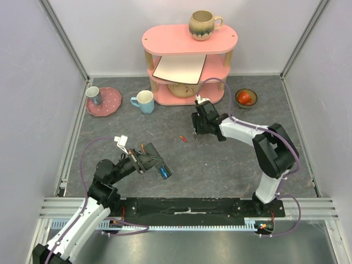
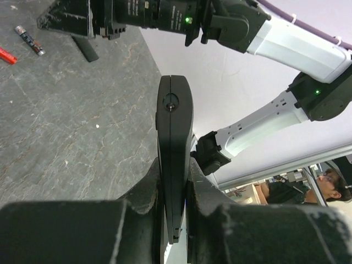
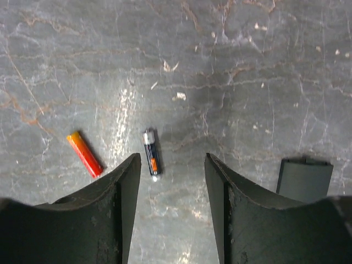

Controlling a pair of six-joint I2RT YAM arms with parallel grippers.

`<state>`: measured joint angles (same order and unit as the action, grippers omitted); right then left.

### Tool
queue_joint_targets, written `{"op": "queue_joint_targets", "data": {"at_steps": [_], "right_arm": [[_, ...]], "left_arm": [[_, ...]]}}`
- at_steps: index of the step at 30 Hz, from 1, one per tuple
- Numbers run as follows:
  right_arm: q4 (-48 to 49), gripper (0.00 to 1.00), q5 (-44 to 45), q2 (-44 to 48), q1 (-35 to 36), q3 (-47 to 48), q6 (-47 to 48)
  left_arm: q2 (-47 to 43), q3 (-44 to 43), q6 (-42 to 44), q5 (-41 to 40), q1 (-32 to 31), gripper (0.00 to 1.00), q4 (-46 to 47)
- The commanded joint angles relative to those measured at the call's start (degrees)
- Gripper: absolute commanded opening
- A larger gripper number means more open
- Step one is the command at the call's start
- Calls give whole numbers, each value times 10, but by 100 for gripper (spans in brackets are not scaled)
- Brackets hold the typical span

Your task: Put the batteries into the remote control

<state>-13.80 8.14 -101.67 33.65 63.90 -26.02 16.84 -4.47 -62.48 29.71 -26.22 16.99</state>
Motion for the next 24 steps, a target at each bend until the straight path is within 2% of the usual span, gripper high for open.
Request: {"op": "queue_joint_targets", "data": {"at_steps": [1,14,19,22,24], "right_arm": [[18,57,16,-34,3,41,24],[16,51,-1,-75,16,56,40],[1,48,20,-90,31,61,50],[-11,45,38,-98,34,64,52],[-22,39,47,-100,34,64,50]], "left_arm": [[-6,-6,26,4,2,2,-10],[9,-6,32,21,2,2,15],[12,-5,32,21,1,2,16],[13,-4,31,21,2,2,16],[11,-4,31,21,1,2,16]]}}
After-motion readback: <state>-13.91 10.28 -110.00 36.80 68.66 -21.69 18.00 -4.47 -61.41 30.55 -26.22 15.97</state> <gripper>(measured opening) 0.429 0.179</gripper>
